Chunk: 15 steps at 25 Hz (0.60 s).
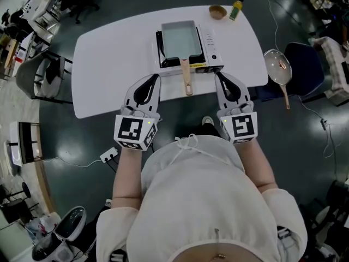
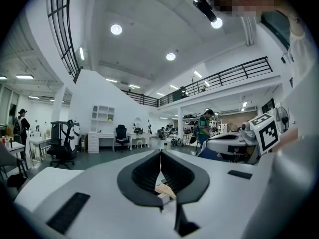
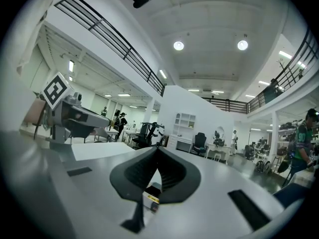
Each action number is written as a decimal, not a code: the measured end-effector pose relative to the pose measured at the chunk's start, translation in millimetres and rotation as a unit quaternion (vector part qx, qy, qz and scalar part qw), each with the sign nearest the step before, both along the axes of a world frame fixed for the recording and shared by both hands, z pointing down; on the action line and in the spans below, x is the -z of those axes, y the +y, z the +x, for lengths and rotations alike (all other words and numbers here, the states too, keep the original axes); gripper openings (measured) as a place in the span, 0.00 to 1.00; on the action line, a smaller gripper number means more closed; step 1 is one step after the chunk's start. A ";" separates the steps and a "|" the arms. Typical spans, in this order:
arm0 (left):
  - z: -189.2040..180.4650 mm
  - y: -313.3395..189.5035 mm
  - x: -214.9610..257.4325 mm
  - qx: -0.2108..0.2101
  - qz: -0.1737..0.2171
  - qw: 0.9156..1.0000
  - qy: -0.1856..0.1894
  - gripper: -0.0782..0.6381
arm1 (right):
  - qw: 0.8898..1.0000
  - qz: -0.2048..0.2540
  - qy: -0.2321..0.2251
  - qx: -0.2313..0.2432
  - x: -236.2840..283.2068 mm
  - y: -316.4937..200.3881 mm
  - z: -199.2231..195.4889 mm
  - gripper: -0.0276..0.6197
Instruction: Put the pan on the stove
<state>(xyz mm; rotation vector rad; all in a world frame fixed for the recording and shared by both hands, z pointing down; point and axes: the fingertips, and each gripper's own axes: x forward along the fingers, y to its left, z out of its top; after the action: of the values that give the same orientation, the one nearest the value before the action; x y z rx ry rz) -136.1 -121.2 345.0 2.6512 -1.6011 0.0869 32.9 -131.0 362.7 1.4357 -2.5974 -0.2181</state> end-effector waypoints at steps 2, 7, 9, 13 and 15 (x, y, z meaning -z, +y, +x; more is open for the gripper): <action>1.4 0.0 -1.7 -0.002 0.000 1.000 -0.001 0.14 | 1.000 0.005 -0.002 0.001 1.1 -0.1 -0.7 0.04; 2.1 -2.1 0.0 -0.007 0.004 1.000 0.001 0.14 | 1.000 0.012 -0.004 -0.004 1.6 -2.5 -0.5 0.04; 0.3 -3.6 2.3 -0.002 0.009 1.000 -0.001 0.14 | 1.000 0.011 -0.006 -0.007 1.8 -3.7 -1.0 0.04; -4.6 -5.1 11.4 0.015 0.022 1.000 -0.013 0.14 | 1.000 0.007 -0.013 -0.007 4.0 -5.6 -2.5 0.04; -4.1 -6.8 12.0 0.011 0.017 1.000 -0.011 0.14 | 1.000 0.007 -0.017 -0.007 5.3 -7.0 -2.9 0.04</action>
<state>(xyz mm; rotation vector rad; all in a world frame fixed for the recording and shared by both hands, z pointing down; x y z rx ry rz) -140.1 -128.0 333.1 2.6665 -1.6524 0.0905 30.0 -138.0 357.4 1.4737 -2.6178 -0.2123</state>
